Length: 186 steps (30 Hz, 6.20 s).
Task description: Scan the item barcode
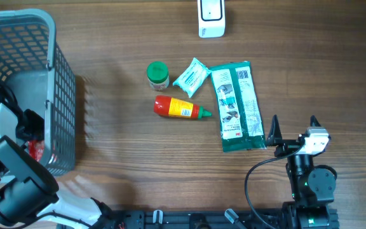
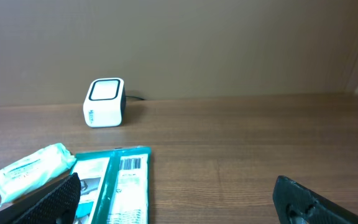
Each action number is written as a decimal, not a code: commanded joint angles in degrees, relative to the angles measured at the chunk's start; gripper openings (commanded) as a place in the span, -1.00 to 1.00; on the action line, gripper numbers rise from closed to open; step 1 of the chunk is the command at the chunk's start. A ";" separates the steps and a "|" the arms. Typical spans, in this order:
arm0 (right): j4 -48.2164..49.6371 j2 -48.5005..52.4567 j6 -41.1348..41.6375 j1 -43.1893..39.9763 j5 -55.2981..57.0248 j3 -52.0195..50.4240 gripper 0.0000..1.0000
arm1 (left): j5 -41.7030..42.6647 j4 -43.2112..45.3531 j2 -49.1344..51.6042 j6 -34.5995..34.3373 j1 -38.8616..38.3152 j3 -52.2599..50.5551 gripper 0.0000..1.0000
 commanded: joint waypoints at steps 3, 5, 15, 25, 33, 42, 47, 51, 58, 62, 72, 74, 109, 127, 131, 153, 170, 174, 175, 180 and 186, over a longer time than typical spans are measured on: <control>0.33 -0.11 0.68 0.26 0.90 -0.04 0.99 | 0.24 0.26 2.10 1.31 0.28 -0.48 0.24; 0.33 -0.11 0.66 0.26 0.90 -0.04 0.99 | 0.26 0.24 2.10 1.31 0.48 -0.48 0.07; 0.33 -0.11 0.66 0.26 0.90 -0.04 0.99 | 0.26 0.13 2.10 1.27 1.22 -0.48 -0.61; 0.33 -0.11 0.66 0.26 0.90 -0.04 1.00 | 0.22 -1.01 0.92 1.07 1.22 1.46 -0.92; 0.33 -0.11 0.68 0.26 0.90 -0.04 0.99 | -2.62 -3.58 -9.81 0.81 1.22 7.65 -0.92; 0.33 -0.11 0.66 0.26 0.90 -0.04 0.99 | -5.29 -3.54 -29.49 0.92 0.22 16.70 -0.92; 0.31 -0.11 0.66 0.26 0.90 -0.04 0.99 | -4.87 -3.52 -39.10 8.68 -10.51 24.02 -0.92; 0.31 -0.11 0.66 0.26 0.87 -0.04 0.99 | -4.90 -3.67 -43.89 17.86 -27.15 26.45 -0.92; 0.31 -0.11 0.68 0.26 0.90 -0.04 1.00 | -5.33 -13.86 -37.88 20.59 -55.21 26.43 -0.92; 0.33 -0.11 0.68 0.26 0.87 -0.04 0.99 | -3.85 -17.90 -26.25 24.00 -64.98 26.43 -0.92; 0.33 -0.11 0.66 0.26 0.90 -0.04 0.99 | 6.32 -19.91 1.36 31.89 -78.62 26.18 -0.92; 0.33 -0.11 0.68 0.26 0.90 -0.04 0.99 | 8.22 -20.09 3.34 33.05 -79.76 26.10 -0.92; 0.33 -0.11 0.66 0.26 0.90 -0.04 0.99 | -7.78 -14.19 -5.51 27.67 -82.99 17.79 -0.07; 0.33 -0.11 0.68 0.26 0.90 -0.04 0.99 | -32.28 -11.87 -48.98 -9.99 -30.47 24.41 0.70; 0.33 -0.11 0.68 0.26 0.87 -0.04 0.99 | -22.82 -19.41 -44.19 -11.32 -15.65 24.41 1.00; 0.33 -0.11 0.70 0.26 0.90 -0.04 0.99 | 0.92 -28.63 -9.33 -13.79 -3.32 21.94 0.99; 0.33 -0.11 0.66 0.26 0.90 -0.04 0.99 | 1.64 -9.09 -11.26 -14.05 -7.13 -1.68 0.80; 0.33 -0.11 0.66 0.26 0.87 -0.04 0.99 | 1.11 -5.79 -11.26 -14.05 -7.37 -4.90 0.81; 0.33 -0.11 0.68 0.26 0.90 -0.04 0.99 | 1.11 -5.03 -11.26 -14.08 -7.37 -5.64 0.81; 0.31 -0.11 0.66 0.26 0.90 -0.04 0.99 | 1.11 -4.46 -11.26 -14.21 -7.37 -6.21 0.80; 0.33 -0.11 0.68 0.26 0.90 -0.04 0.99 | 1.44 -3.30 -11.26 -14.21 -7.37 -7.50 0.81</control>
